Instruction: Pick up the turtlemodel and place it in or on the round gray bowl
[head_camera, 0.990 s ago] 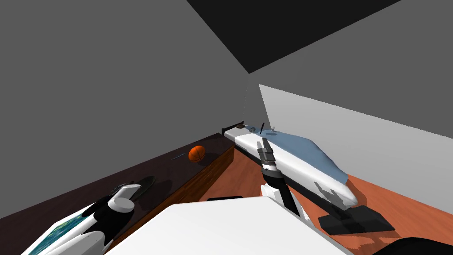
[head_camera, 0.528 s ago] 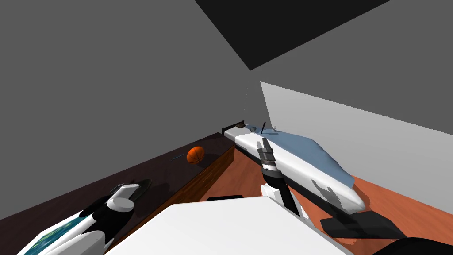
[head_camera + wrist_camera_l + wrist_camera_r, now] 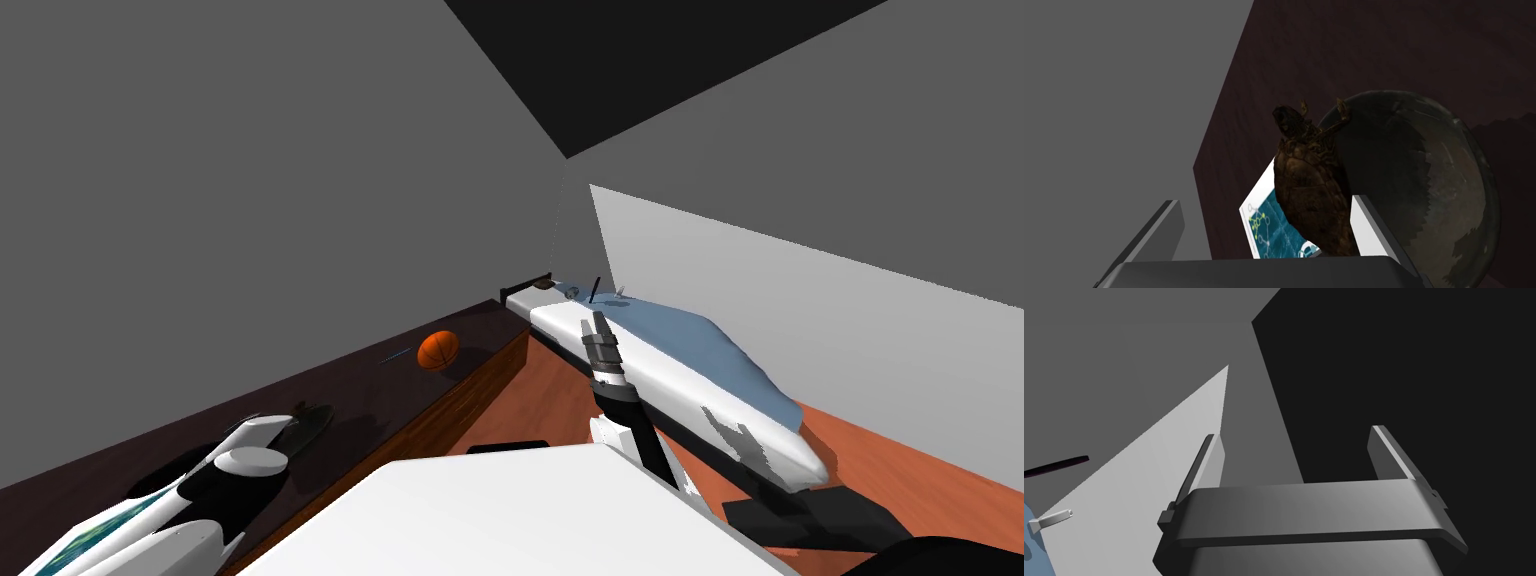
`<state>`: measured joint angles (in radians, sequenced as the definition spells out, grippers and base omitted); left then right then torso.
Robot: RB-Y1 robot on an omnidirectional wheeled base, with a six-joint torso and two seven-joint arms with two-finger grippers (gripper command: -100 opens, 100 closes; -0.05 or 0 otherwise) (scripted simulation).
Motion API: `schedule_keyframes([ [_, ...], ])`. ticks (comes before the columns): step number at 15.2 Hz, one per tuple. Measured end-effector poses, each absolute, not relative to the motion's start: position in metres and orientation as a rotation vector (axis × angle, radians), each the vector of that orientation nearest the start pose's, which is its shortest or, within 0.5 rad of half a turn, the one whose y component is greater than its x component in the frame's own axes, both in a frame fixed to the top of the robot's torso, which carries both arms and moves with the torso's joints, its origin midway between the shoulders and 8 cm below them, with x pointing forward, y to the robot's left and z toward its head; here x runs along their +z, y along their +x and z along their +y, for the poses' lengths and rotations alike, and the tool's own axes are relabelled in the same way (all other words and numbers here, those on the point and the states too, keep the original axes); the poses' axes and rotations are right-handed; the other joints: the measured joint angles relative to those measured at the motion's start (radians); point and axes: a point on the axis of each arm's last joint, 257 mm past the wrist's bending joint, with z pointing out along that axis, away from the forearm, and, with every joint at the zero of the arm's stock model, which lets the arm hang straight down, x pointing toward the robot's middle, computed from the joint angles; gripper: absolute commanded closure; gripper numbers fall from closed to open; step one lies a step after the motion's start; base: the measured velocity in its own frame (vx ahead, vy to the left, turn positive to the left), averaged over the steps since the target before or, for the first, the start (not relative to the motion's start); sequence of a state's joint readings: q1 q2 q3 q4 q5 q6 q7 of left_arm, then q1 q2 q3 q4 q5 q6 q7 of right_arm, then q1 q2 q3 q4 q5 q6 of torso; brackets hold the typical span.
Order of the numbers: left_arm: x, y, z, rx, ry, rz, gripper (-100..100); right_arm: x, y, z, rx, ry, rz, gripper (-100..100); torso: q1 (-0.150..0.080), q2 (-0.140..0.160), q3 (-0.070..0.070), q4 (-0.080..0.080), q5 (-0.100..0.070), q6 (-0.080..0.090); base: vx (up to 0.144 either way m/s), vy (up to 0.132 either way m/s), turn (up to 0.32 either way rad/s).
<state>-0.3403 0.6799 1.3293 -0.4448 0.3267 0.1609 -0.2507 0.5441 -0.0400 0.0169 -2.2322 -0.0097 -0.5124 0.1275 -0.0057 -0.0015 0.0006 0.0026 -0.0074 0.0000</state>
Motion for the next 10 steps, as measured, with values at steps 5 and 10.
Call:
schedule_keyframes([
  [5,-0.33,0.275,0.838,-0.451,-2.113,0.189,-100,-0.01,0.348,-0.278,1.176,0.645,0.724,0,0.001,0.0,0.0,0.0,0.0,0.0,0.018,-0.053,0.012],
  [10,-0.33,0.275,0.837,-0.452,-2.115,0.19,-100,-0.01,0.348,-0.278,1.176,0.645,0.724,0,0.005,0.002,0.001,0.0,0.001,0.0,0.001,-0.003,0.0],
])
